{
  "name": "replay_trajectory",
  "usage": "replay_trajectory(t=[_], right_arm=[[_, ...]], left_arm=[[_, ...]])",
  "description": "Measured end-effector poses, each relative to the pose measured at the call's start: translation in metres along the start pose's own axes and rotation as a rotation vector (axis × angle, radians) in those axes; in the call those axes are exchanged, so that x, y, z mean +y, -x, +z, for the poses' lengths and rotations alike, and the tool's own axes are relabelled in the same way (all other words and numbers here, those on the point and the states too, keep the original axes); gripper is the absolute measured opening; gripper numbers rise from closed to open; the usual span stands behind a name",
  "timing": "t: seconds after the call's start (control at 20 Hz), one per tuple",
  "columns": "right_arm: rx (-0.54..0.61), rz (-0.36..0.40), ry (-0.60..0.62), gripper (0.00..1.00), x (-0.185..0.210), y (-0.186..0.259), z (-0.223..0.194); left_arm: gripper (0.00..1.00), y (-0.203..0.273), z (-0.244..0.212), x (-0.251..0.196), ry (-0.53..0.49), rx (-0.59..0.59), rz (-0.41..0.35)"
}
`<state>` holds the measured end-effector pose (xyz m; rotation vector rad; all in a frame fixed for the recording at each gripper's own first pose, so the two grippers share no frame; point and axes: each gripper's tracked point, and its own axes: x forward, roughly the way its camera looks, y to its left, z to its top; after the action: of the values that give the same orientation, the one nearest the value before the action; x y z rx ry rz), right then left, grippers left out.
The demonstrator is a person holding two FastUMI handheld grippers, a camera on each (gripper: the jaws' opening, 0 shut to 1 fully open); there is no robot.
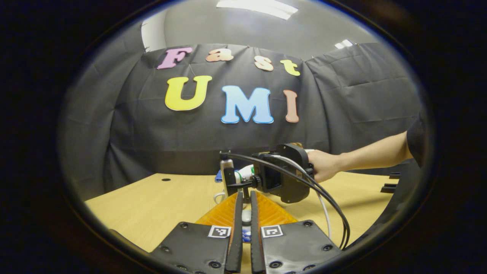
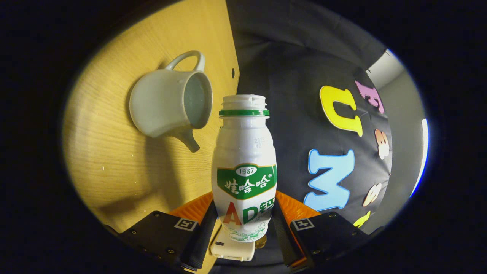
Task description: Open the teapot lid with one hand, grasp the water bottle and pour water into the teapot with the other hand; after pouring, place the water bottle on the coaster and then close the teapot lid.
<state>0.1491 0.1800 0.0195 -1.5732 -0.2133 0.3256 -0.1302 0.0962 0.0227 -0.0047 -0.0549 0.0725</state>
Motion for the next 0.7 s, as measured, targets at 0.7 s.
replay_trajectory(t=[0.7], right_arm=[[-0.053,0.159,-1.073,0.76,0.005,0.076,-0.048]], left_arm=[[0.19,-0.064,0.025,0.031,0.067,-0.038,0.051]])
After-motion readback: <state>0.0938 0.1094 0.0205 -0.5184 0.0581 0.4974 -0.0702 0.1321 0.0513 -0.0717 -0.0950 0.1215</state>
